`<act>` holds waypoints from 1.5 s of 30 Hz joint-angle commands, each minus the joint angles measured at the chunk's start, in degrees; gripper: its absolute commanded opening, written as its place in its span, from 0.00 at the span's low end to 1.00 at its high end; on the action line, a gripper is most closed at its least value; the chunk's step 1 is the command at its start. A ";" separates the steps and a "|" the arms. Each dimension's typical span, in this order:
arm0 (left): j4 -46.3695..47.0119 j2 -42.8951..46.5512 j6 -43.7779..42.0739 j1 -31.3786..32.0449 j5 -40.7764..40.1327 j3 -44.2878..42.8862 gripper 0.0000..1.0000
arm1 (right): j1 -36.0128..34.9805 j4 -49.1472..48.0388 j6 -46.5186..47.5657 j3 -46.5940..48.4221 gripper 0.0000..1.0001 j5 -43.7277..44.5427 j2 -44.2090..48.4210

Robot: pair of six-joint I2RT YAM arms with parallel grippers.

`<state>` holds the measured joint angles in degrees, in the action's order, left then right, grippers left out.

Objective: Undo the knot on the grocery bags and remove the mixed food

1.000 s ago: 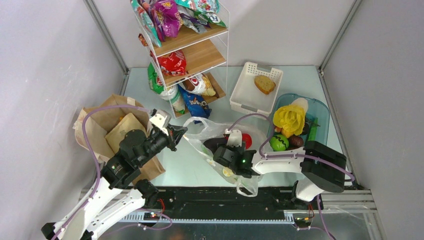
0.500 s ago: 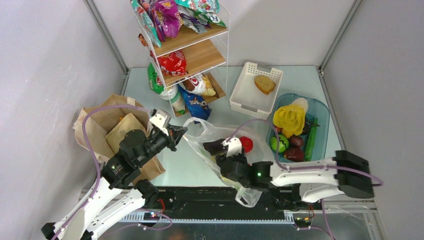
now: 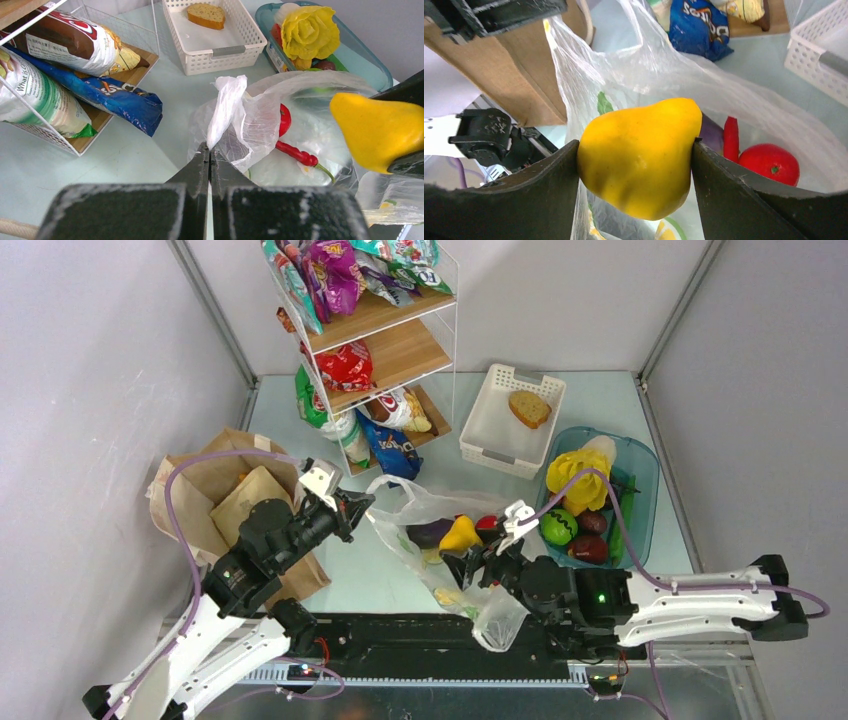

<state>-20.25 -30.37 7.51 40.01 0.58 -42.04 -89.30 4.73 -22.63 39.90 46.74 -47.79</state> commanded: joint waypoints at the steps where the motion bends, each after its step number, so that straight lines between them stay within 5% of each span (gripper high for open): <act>1: 1.19 -0.38 -0.52 0.16 -0.40 -0.15 0.00 | -0.31 -6.80 5.95 -0.55 0.45 1.40 1.71; 7: 1.20 -0.60 -0.56 0.14 -0.38 -0.17 0.00 | 0.76 -4.07 8.93 1.37 0.45 2.58 3.98; 16: 1.25 -0.70 -0.56 0.12 -0.35 -0.16 0.00 | 9.47 20.76 2.98 8.78 0.45 9.46 10.82; 20: 1.33 -0.97 -0.51 0.15 -0.38 -0.23 0.00 | 22.48 29.11 -0.74 9.95 0.46 2.14 13.94; 24: 1.23 -1.05 -0.49 0.16 -0.37 -0.30 0.00 | 44.05 32.98 -0.41 9.85 0.46 -8.48 15.30; 30: 1.19 -0.68 -0.54 0.11 -0.45 -0.18 0.00 | 70.71 27.41 1.33 7.81 0.47 -28.94 15.64; 37: 1.27 -0.20 -0.50 0.09 -0.38 -0.18 0.00 | 97.73 20.89 0.48 7.52 0.49 -41.46 8.05; 40: 1.34 -0.33 -0.48 0.09 -0.33 -0.30 0.00 | 105.54 16.78 -1.85 6.91 0.50 -51.83 4.34; 45: 1.32 -0.79 -0.39 0.13 -0.17 -0.25 0.00 | 110.85 9.69 -2.78 5.22 0.52 -49.18 -2.23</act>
<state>-20.27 -31.03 7.53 40.01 0.38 -42.04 18.79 23.00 -23.99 45.95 1.23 -47.09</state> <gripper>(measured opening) 0.005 0.757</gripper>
